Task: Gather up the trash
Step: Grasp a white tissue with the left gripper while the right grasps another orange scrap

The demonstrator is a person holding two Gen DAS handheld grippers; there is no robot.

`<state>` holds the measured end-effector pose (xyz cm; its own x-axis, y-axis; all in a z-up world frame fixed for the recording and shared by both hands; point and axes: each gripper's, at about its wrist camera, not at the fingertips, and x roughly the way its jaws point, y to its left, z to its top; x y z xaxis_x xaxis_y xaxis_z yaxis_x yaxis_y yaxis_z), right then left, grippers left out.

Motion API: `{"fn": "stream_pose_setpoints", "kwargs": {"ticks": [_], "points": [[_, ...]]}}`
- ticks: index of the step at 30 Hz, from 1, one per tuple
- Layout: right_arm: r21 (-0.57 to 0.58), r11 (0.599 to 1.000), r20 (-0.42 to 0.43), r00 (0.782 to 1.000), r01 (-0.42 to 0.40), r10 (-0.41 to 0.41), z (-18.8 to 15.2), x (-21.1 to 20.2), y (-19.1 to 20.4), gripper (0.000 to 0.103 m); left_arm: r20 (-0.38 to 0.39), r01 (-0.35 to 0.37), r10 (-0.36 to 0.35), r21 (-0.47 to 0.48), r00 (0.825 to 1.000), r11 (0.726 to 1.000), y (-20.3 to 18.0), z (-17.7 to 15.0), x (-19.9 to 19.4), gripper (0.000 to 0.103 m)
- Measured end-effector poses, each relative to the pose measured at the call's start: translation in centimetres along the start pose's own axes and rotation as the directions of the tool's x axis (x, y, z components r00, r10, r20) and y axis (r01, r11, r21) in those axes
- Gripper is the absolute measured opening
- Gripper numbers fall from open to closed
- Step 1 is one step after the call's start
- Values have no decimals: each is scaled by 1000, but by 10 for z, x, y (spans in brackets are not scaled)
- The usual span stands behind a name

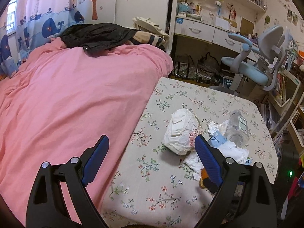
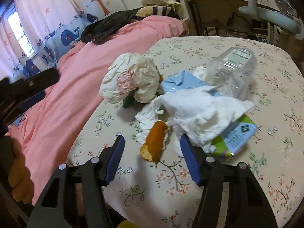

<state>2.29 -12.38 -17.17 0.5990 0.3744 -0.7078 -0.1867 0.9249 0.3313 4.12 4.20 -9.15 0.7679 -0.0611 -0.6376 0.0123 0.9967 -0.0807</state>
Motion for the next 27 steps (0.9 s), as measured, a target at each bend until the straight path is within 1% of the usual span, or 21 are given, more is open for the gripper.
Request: {"fn": "stream_pose_setpoints", "kwargs": {"ticks": [2, 3, 5, 6, 7, 10, 15, 17, 19, 20, 21, 22, 23, 24, 27], "points": [[-18, 1000, -13, 1000, -3, 2, 0, 4, 5, 50, -11, 4, -3, 14, 1000, 1000, -7, 2, 10, 88], [-22, 1000, -22, 1000, -4, 4, 1, 8, 6, 46, -15, 4, -4, 24, 1000, 1000, -10, 3, 15, 88], [-28, 1000, -41, 999, -2, 1, 1, 14, 8, 42, -25, 7, -6, 45, 1000, 999, -17, 4, 24, 88], [-30, 1000, -46, 999, 3, -4, 1, 16, 7, 39, -27, 9, -8, 51, 1000, 999, -18, 4, 27, 88], [-33, 999, -52, 999, 10, -12, 1, 18, 6, 32, -30, 12, -10, 59, 999, 998, -21, 6, 31, 88], [-33, 999, -65, 998, 22, -24, 1, 18, 1, 22, -39, 20, -17, 70, 999, 997, -27, 10, 43, 88], [-43, 999, -76, 997, 7, -11, -4, 11, 2, 18, -72, 45, -39, 76, 997, 996, -35, 16, 69, 88], [-48, 999, -77, 997, -8, 5, -7, 6, 4, 18, -86, 67, -60, 82, 995, 994, -35, 17, 75, 75], [-49, 999, -77, 997, -23, 19, -10, 1, 8, 18, -132, 118, -108, 72, 985, 990, -33, 18, 82, 37], [-50, 998, -77, 997, -33, 29, -12, -2, 10, 18, -149, 139, -130, 57, 980, 989, -31, 18, 84, 29], [-53, 998, -77, 996, -42, 38, -13, -4, 13, 18, -160, 157, -149, 40, 976, 987, -27, 18, 84, 14], [-55, 997, -76, 996, -48, 44, -13, -6, 15, 18, -161, 162, -154, 37, 975, 986, -26, 17, 84, 8], [-58, 997, -75, 996, -56, 52, -15, -9, 17, 18, -158, 169, -161, 36, 974, 985, -24, 17, 82, 6], [-59, 996, -74, 996, -62, 58, -15, -10, 18, 18, -154, 180, -173, 33, 973, 983, -22, 17, 79, 1], [-59, 996, -69, 995, -73, 69, -17, -16, 20, 18, -125, 215, -213, 8, 969, 977, -13, 21, 63, 1]]}}
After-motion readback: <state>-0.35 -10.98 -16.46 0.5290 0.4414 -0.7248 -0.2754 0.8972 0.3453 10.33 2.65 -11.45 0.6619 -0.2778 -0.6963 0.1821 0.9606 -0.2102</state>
